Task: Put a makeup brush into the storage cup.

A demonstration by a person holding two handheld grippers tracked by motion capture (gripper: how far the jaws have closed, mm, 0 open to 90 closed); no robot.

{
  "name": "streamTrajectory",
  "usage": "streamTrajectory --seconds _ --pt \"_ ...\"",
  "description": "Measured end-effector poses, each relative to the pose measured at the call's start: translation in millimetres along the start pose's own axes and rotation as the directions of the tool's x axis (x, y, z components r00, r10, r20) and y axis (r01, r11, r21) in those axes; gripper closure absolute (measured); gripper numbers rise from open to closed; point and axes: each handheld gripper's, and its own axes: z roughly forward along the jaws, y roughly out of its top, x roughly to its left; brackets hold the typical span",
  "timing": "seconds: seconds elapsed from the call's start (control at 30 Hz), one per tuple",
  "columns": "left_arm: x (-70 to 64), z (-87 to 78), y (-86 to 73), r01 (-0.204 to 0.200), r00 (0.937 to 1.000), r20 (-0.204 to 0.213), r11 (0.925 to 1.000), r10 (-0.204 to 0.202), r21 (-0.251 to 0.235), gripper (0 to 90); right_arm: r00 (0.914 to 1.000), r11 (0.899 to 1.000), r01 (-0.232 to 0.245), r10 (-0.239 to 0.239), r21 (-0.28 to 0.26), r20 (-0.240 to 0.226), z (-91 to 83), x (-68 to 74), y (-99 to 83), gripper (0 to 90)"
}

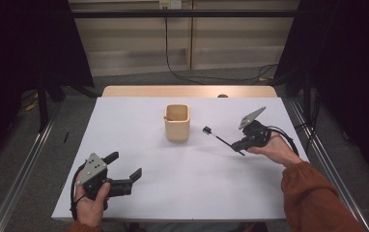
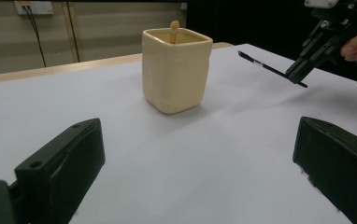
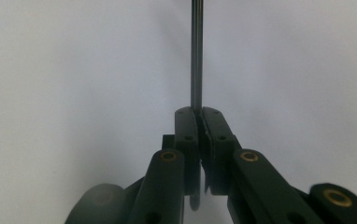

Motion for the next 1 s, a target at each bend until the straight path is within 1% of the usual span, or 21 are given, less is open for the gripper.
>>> streamTrajectory --seconds 0.03,0.07,0.13,0.2,0.27,0.3,0.37,0.43,0.5,0.63,0.7,0.73,0.83,0.93,1.0 --pt "0.1 0.2 0.0 0.0 1.0 0.001 1.0 0.0 0.001 2.2 0.9999 1.0 -0.01 0.01 -0.016 -0.006 -0.8 0.8 -0.8 85.9" --pt "0.1 0.4 -0.1 -0.001 1.0 0.001 1.0 0.001 0.0 2.2 0.9998 0.999 -0.018 0.018 -0.043 -0.009 -0.9 2.2 -1.9 85.9" --pt "0.1 0.4 -0.3 0.001 1.0 0.002 1.0 -0.001 0.0 2.2 0.9999 0.998 -0.014 0.014 -0.059 -0.007 -0.1 3.4 -3.1 85.9" --pt "-0.1 0.2 -0.1 -0.001 1.0 0.001 1.0 0.001 0.001 2.2 0.9997 0.997 -0.023 0.023 -0.078 -0.003 0.4 5.3 -4.2 85.9" --pt "-0.6 0.1 0.0 0.004 1.0 0.001 1.0 -0.004 0.0 2.2 0.9996 0.994 -0.028 0.029 -0.11 0.003 0.3 7.5 -5.4 85.9" --pt "-0.7 0.5 0.1 0.002 1.0 0.002 1.0 -0.002 -0.002 2.2 0.9996 0.993 -0.027 0.027 -0.117 0.002 0.0 7.7 -5.7 85.9" --pt "-1.6 1.0 0.5 -0.003 1.0 0.005 1.0 0.003 0.002 2.2 0.9991 0.99 -0.041 0.042 -0.134 0.003 -0.5 9.9 -6.8 85.9" --pt "-2.0 0.9 0.6 -0.004 1.0 0.006 1.0 0.004 0.002 2.2 0.9989 0.99 -0.043 0.045 -0.136 0.01 -0.1 11.5 -8.4 85.9" --pt "-1.4 1.2 0.4 -0.001 1.0 0.006 1.0 0.001 0.002 2.1 0.9987 0.988 -0.048 0.05 -0.146 0.008 -0.1 12.3 -10.1 85.9" --pt "-1.4 1.7 0.1 0.003 1.0 0.005 1.0 -0.003 0.002 2.2 0.9976 0.979 -0.063 0.067 -0.195 0.016 -1.9 14.4 -13.6 85.9" --pt "-1.9 2.4 0.5 0.002 1.0 0.005 1.0 -0.002 0.004 2.2 0.9975 0.973 -0.065 0.07 -0.223 0.013 -2.6 16.1 -15.1 85.9" --pt "-2.6 3.2 0.8 -0.002 1.0 0.006 1.0 0.002 0.004 2.2 0.9978 0.97 -0.064 0.067 -0.236 0.004 -2.6 17.1 -15.5 85.9" --pt "-4.1 3.7 1.3 -0.005 0.9999 0.015 1.0 0.005 0.004 2.2 0.9986 0.968 -0.049 0.052 -0.248 0.006 -2.5 21.8 -14.9 85.9" --pt "-2.9 3.8 1.0 0.0 0.9999 0.01 1.0 0.0 0.002 2.2 0.9988 0.96 -0.044 0.048 -0.277 0.005 -3.2 25.5 -14.4 85.9" --pt "-2.1 3.1 0.9 0.001 0.9999 0.012 1.0 -0.001 0.005 2.2 0.9989 0.951 -0.044 0.046 -0.307 0.0 -3.8 26.7 -15.3 85.9"
